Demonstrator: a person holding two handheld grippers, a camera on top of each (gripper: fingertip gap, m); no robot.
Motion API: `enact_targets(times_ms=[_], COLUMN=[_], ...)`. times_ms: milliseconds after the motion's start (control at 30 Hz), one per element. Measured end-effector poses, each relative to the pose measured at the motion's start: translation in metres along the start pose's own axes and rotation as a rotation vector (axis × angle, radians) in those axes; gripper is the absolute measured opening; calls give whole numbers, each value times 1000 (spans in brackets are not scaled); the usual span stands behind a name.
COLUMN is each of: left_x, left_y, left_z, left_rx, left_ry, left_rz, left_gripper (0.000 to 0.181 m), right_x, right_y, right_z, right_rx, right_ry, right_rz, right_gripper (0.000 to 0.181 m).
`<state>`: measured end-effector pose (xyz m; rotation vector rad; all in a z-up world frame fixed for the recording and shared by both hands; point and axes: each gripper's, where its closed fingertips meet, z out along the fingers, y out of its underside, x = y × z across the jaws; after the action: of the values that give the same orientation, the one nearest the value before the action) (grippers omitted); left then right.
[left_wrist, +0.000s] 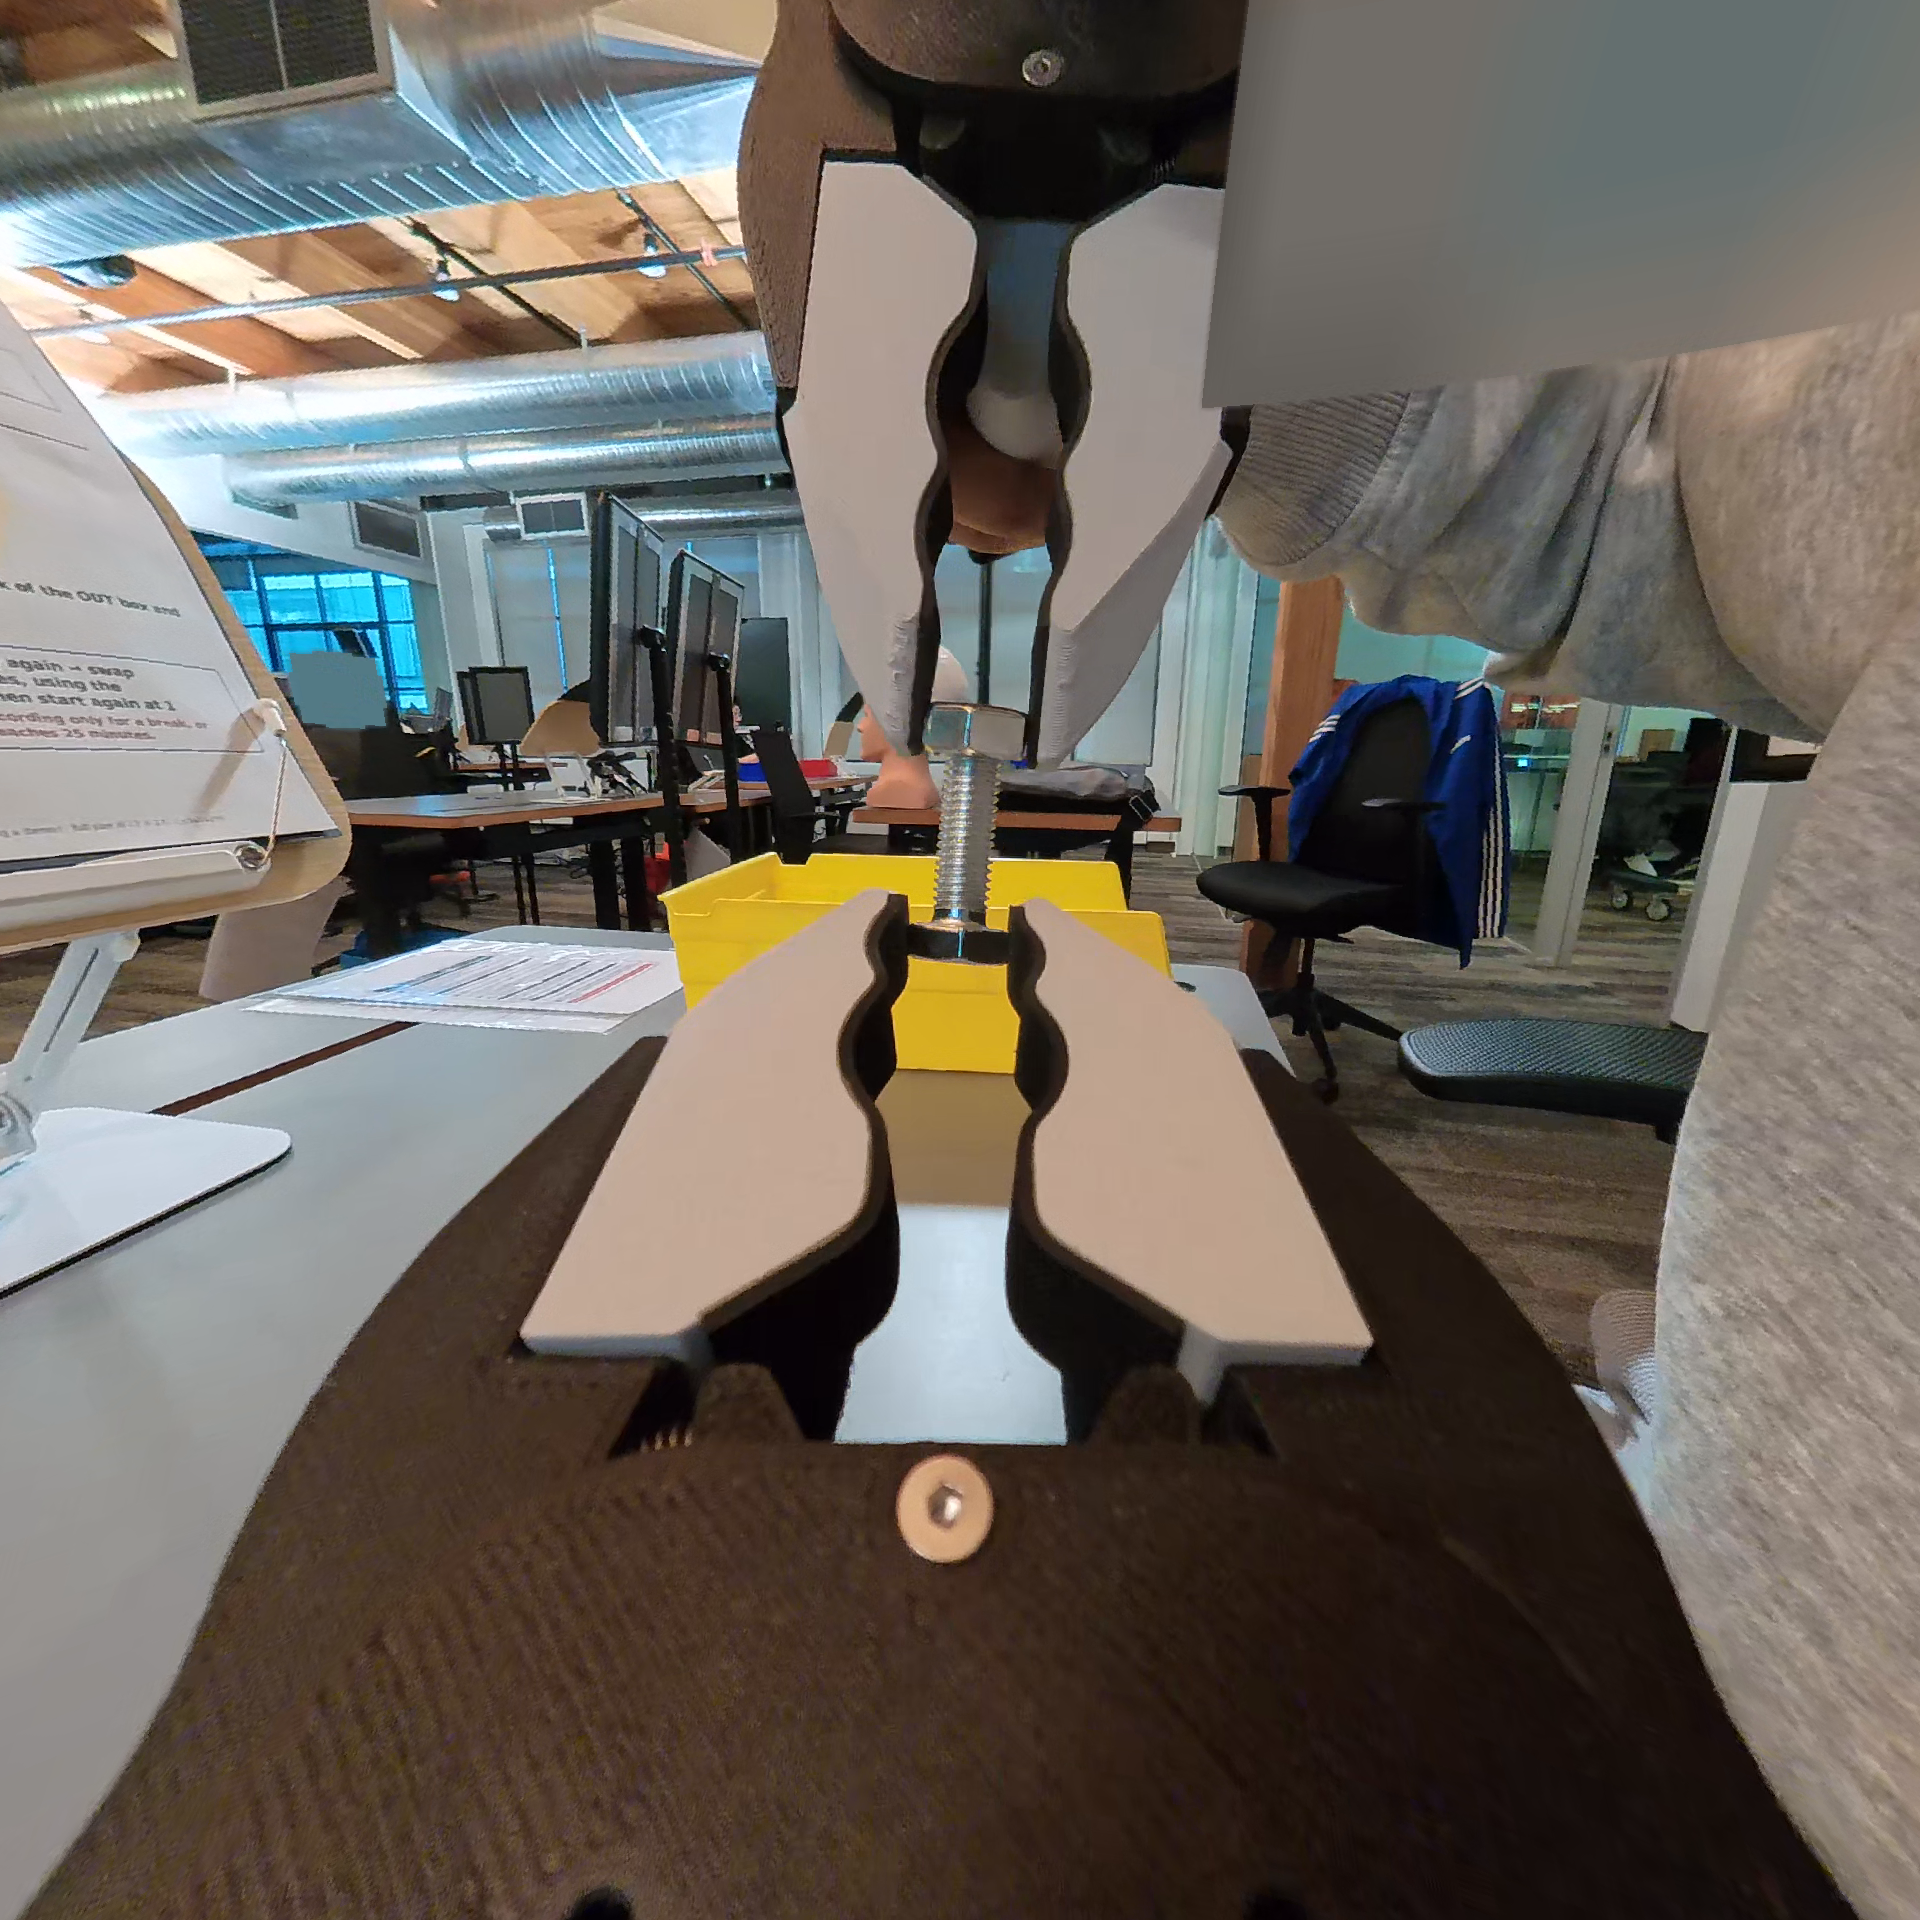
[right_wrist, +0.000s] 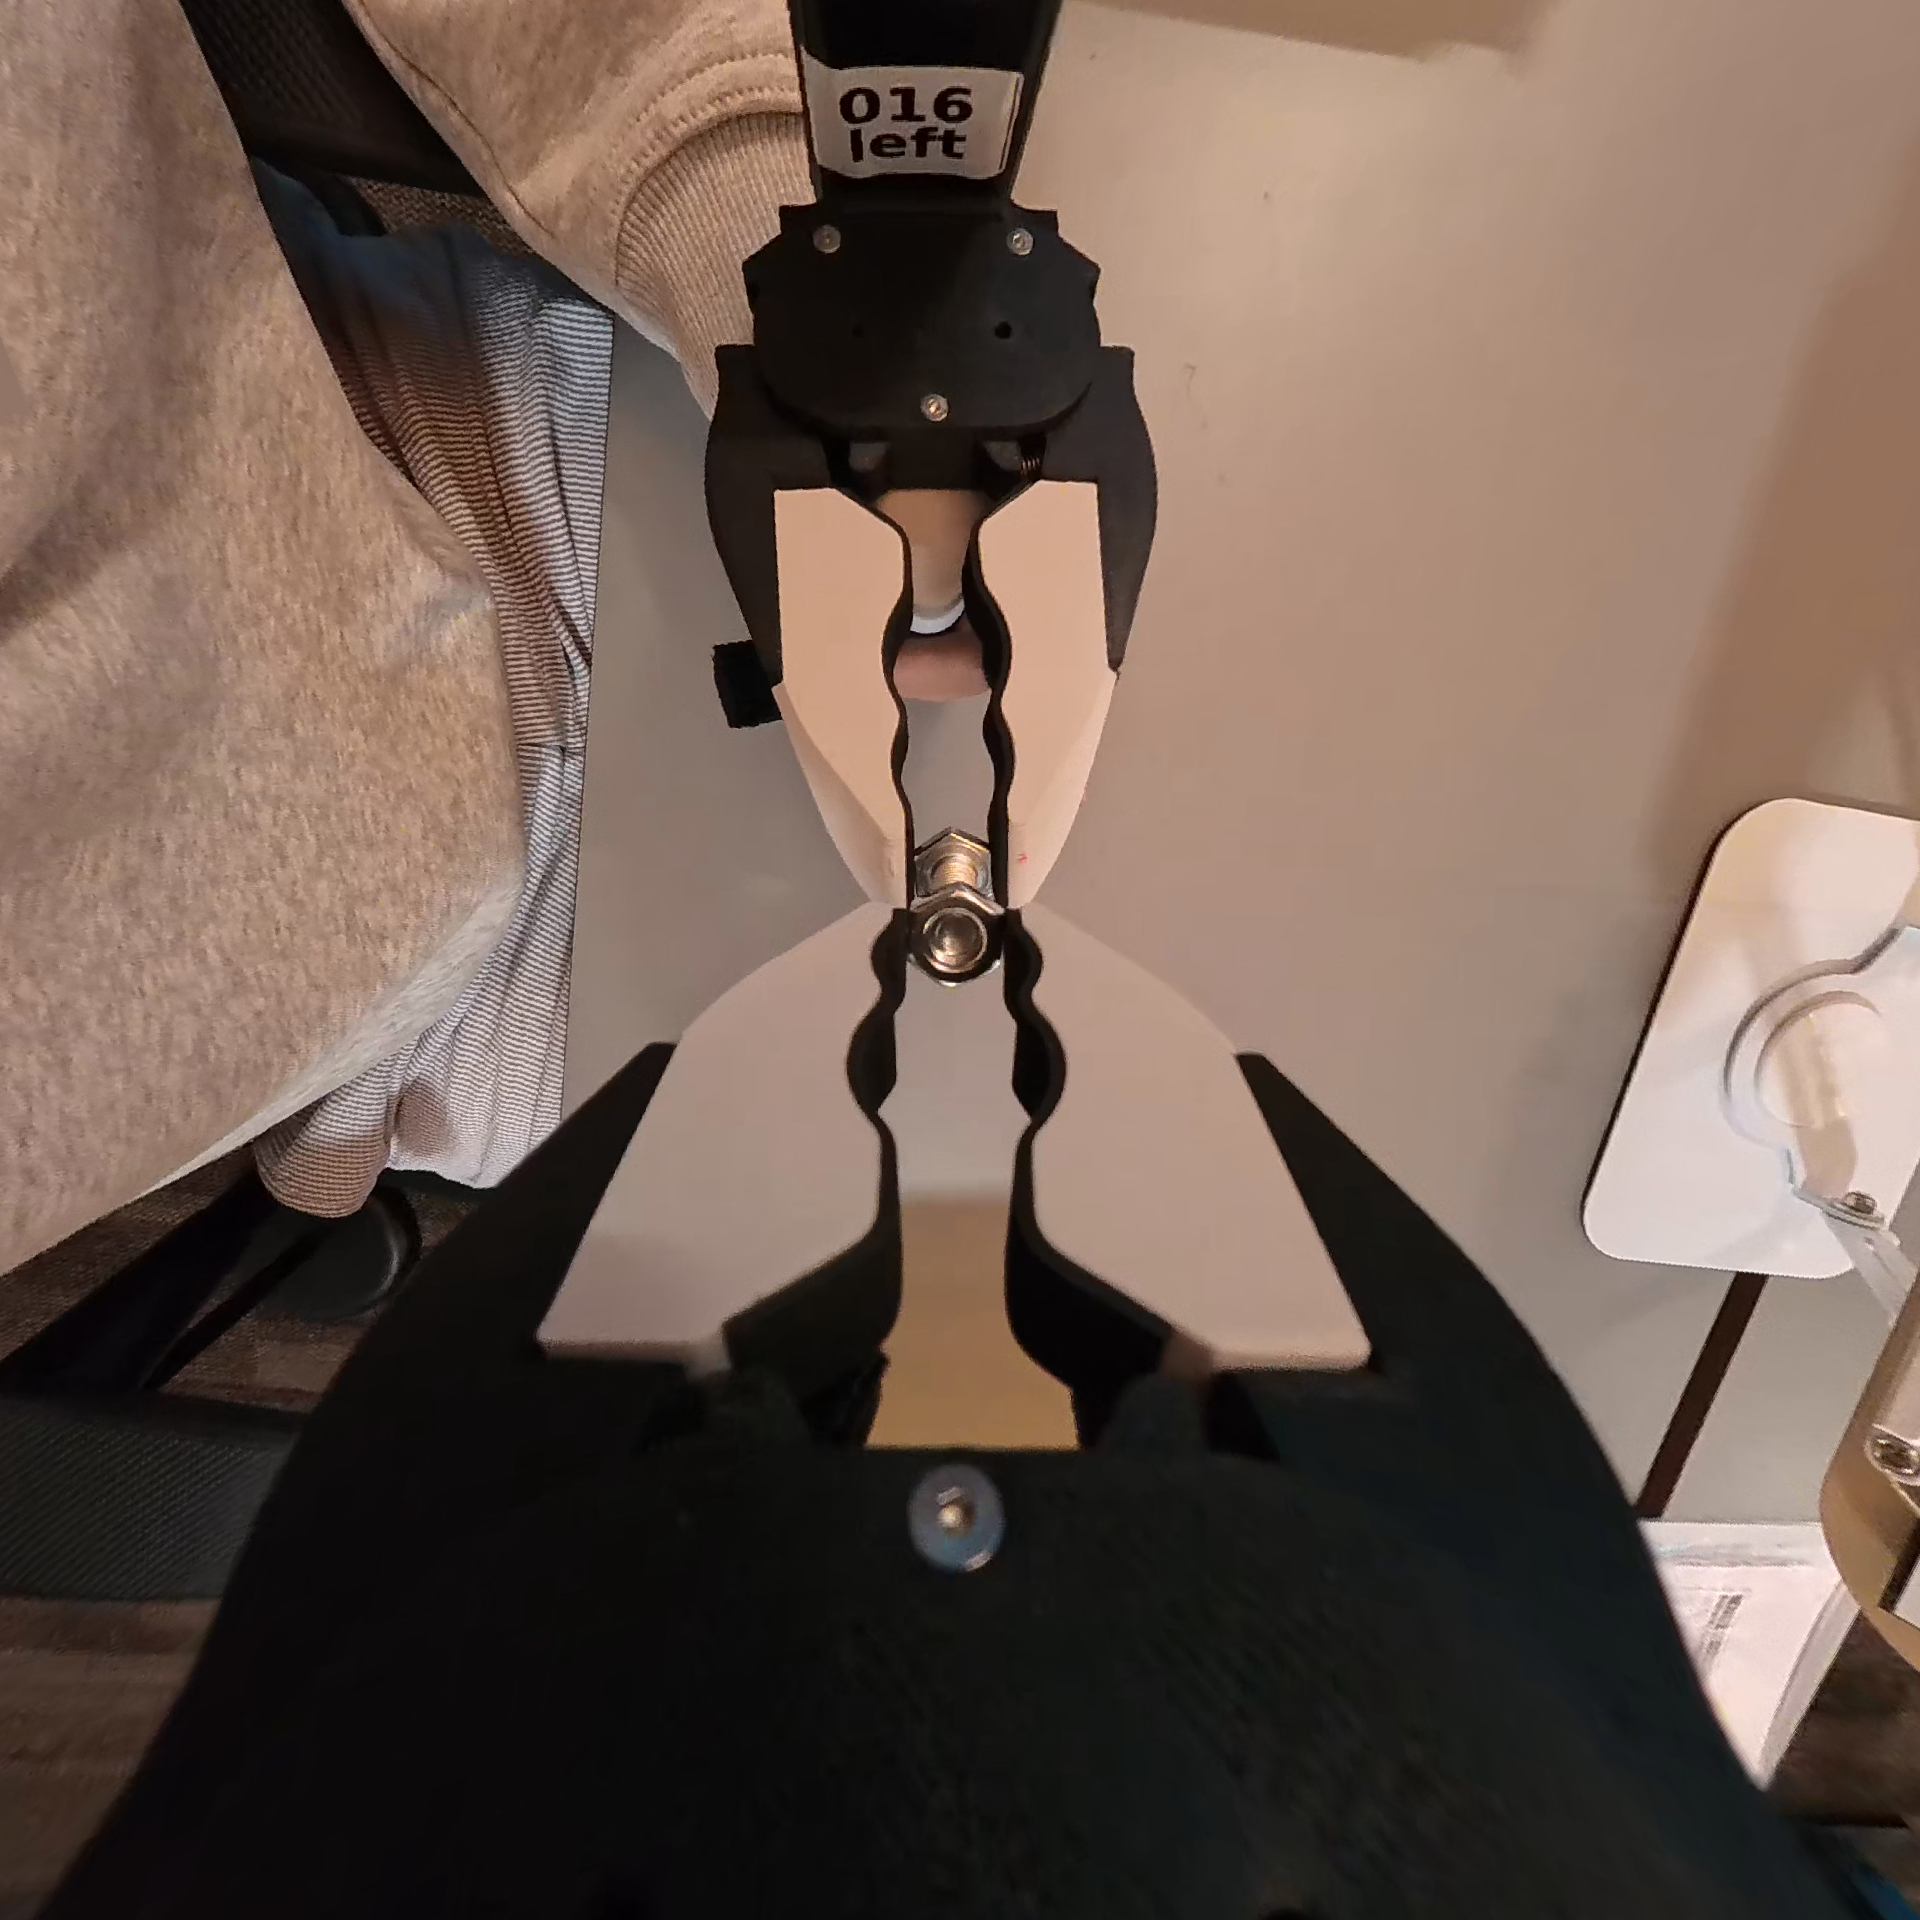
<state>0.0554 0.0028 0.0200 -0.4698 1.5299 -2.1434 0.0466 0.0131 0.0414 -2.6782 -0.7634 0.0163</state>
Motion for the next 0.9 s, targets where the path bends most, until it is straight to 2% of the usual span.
enact_targets(times_ms=[467, 900], left_x=[-12, -20], left_y=[-6, -11], left_z=[-4, -7], left_rx=[37, 66], left_ry=[-68, -97], left_rz=[-19, -58], left_gripper=[19, 19], right_x=[15, 25], right_y=[-4, -10], right_z=[0, -2], right_rx=[1, 57], right_ry=[177, 155], right_rz=[165, 291], right_gripper=[18, 18])
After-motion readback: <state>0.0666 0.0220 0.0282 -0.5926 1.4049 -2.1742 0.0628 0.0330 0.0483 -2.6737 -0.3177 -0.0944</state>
